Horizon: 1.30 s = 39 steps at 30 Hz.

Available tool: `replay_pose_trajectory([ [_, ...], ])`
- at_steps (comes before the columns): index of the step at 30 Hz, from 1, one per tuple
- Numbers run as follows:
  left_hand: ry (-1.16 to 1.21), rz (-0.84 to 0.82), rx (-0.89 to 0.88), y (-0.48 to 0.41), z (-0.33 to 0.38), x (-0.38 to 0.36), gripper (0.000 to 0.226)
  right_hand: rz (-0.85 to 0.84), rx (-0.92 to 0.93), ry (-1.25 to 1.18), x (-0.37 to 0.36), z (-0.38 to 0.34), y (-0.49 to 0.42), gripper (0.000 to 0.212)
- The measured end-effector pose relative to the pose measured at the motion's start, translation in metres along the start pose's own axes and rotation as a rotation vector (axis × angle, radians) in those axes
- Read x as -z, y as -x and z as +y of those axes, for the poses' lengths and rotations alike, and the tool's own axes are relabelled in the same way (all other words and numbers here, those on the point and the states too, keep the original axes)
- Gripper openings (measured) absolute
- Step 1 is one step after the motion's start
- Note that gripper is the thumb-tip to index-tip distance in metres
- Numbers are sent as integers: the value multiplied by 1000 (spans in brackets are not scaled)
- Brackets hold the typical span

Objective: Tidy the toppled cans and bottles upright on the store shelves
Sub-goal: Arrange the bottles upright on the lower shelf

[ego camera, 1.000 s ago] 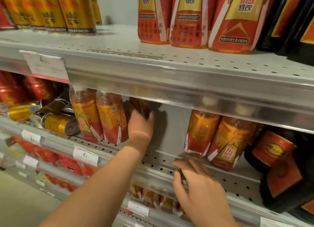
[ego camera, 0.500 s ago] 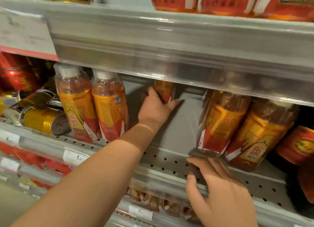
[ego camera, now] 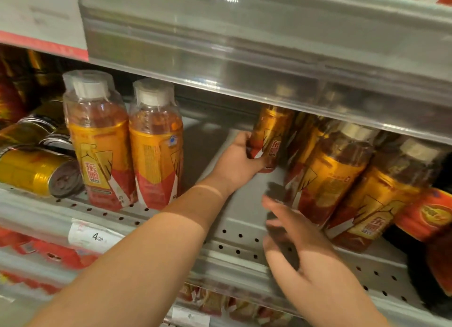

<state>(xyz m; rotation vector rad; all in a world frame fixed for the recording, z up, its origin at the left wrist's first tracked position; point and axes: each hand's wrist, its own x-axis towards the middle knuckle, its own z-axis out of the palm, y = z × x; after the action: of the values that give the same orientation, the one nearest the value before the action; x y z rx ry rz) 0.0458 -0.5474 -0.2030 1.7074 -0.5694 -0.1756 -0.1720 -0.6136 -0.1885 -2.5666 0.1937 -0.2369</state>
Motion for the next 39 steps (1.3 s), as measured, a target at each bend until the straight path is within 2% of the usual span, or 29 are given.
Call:
replay_pose_trajectory([
  [2,33,-30,-13,1,3,-3,56,-24,-11,13,-2,0,-12,65],
  [5,50,-44,-14,0,2,-3,55,59,-118,20,-4,8,-21,69],
  [11,20,-14,78,-6,-1,-6,51,197,-91,-22,-15,11,-11,51],
  [15,-20,-17,61,-12,0,-12,48,248,-78,-20,-14,13,-11,42],
  [18,-49,-63,62,-18,0,-16,61,199,-88,17,-13,13,-9,29],
  [22,-53,-101,75,-20,1,-19,59,158,-52,78,-12,12,-8,46],
  [27,-186,-135,56,19,23,4,60,169,-49,-9,-11,8,-7,34],
  [31,-245,-114,76,85,35,35,34,218,-84,-214,-18,-9,-9,28],
  [35,-351,-59,63,146,37,93,12,109,-130,-387,-34,-40,-26,40],
  [37,-427,-39,25,173,40,129,9,50,-135,-409,-41,-63,-39,54],
  [39,-458,64,-16,193,42,163,8,-2,-134,-446,-51,-84,-51,71],
])
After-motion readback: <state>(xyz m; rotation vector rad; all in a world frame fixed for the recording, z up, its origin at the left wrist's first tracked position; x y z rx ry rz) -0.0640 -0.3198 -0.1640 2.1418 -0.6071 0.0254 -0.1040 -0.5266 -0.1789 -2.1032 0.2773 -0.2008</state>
